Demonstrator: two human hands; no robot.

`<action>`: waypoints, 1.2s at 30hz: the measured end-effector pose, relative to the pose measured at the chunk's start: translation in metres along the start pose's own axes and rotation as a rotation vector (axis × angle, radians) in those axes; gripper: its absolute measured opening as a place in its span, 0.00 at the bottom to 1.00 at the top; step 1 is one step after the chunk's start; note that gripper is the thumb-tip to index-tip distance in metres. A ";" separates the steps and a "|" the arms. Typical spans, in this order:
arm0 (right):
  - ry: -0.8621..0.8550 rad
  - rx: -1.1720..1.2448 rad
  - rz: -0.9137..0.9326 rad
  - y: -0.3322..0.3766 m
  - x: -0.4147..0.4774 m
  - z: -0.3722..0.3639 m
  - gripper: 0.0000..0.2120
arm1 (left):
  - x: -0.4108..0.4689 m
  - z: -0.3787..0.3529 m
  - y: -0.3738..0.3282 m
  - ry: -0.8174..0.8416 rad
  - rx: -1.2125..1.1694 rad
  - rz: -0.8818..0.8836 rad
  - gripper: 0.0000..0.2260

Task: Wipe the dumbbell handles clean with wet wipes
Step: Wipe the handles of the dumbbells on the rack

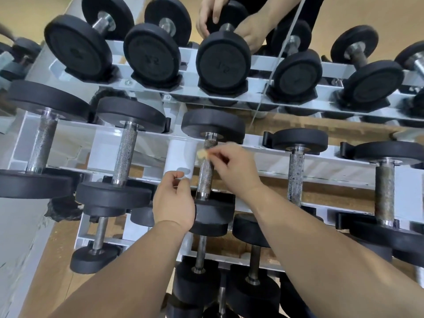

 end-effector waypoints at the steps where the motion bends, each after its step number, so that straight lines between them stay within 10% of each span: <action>1: -0.063 0.014 -0.053 -0.001 0.008 0.002 0.05 | 0.000 0.001 0.000 0.001 -0.013 0.005 0.06; 8: 0.258 0.213 -0.084 -0.003 -0.035 -0.006 0.02 | 0.002 0.005 -0.005 0.020 -0.033 0.012 0.06; 16: -0.044 0.296 -0.182 -0.015 0.012 -0.012 0.07 | 0.005 0.005 -0.004 0.008 -0.044 0.031 0.05; 23: 0.234 0.414 -0.269 -0.026 -0.056 -0.012 0.04 | 0.001 0.005 -0.007 -0.024 -0.033 0.054 0.07; 31: -0.123 0.534 -0.366 -0.014 0.001 -0.007 0.06 | -0.008 0.004 -0.013 -0.099 0.151 0.136 0.07; 36: 0.144 0.334 -0.283 -0.013 -0.029 0.001 0.05 | -0.035 -0.006 -0.013 -0.285 0.274 0.191 0.26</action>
Point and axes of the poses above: each hand's wrist, its own x-axis towards the middle knuckle, its own z-axis out of the back of the hand, y = z × x, the point moved 3 cm from there along x, towards the middle knuckle, and after that the axes turned 3 degrees about z, right-handed, at the moved point
